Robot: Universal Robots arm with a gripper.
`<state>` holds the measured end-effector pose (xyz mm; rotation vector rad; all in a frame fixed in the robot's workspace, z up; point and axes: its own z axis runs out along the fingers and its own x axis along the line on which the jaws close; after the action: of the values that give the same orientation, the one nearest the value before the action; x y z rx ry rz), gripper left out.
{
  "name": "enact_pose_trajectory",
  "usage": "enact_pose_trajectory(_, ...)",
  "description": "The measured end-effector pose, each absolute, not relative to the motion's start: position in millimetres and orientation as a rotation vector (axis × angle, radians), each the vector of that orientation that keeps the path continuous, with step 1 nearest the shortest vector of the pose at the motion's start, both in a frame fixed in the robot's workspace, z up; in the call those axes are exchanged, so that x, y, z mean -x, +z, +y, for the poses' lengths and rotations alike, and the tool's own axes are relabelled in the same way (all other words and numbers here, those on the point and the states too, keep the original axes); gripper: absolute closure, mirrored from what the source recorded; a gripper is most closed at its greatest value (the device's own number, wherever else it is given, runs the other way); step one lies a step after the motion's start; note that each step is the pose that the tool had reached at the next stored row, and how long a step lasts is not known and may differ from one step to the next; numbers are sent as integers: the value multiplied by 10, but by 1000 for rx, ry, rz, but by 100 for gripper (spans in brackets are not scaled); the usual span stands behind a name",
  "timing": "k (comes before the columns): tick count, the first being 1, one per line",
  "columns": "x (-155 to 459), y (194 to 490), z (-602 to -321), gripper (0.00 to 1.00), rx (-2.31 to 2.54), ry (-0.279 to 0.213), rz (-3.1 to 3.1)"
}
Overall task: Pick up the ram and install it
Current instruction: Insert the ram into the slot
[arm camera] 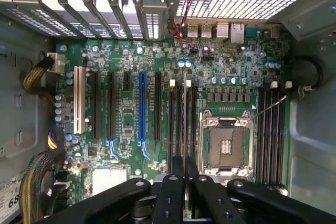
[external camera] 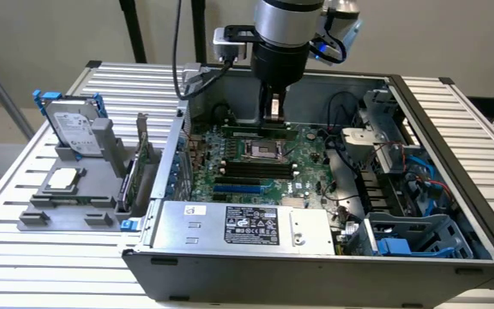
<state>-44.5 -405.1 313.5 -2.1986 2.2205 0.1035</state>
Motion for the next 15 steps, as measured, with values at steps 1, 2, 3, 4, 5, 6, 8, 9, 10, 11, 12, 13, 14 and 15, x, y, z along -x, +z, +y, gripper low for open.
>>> enact_pose_trajectory(1, 439, 3118, -4051, 87, 2200, 102, 2221)
enact_pose_trajectory(2, 435, 3099, -4051, 87, 2200, 100, 2222)
enact_pose_trajectory(3, 432, 3081, -4051, 87, 2201, 99, 2223)
enact_pose_trajectory(4, 430, 3064, -4051, 87, 2202, 97, 2224)
enact_pose_trajectory(5, 429, 3051, -4050, 87, 2203, 94, 2225)
enact_pose_trajectory(6, 427, 3039, -4051, 87, 2205, 89, 2228)
enact_pose_trajectory(8, 424, 3018, -4050, 87, 2210, 78, 2233)
enact_pose_trajectory(9, 423, 3007, -4051, 87, 2213, 73, 2235)
enact_pose_trajectory(10, 423, 2995, -4051, 87, 2215, 68, 2238)
enact_pose_trajectory(11, 423, 2982, -4051, 87, 2216, 64, 2240)
enact_pose_trajectory(12, 423, 2967, -4051, 87, 2217, 61, 2241)
enact_pose_trajectory(13, 423, 2950, -4050, 87, 2216, 60, 2243)
enact_pose_trajectory(14, 423, 2935, -4050, 87, 2214, 58, 2246)
enact_pose_trajectory(15, 423, 2920, -4050, 87, 2210, 58, 2249)
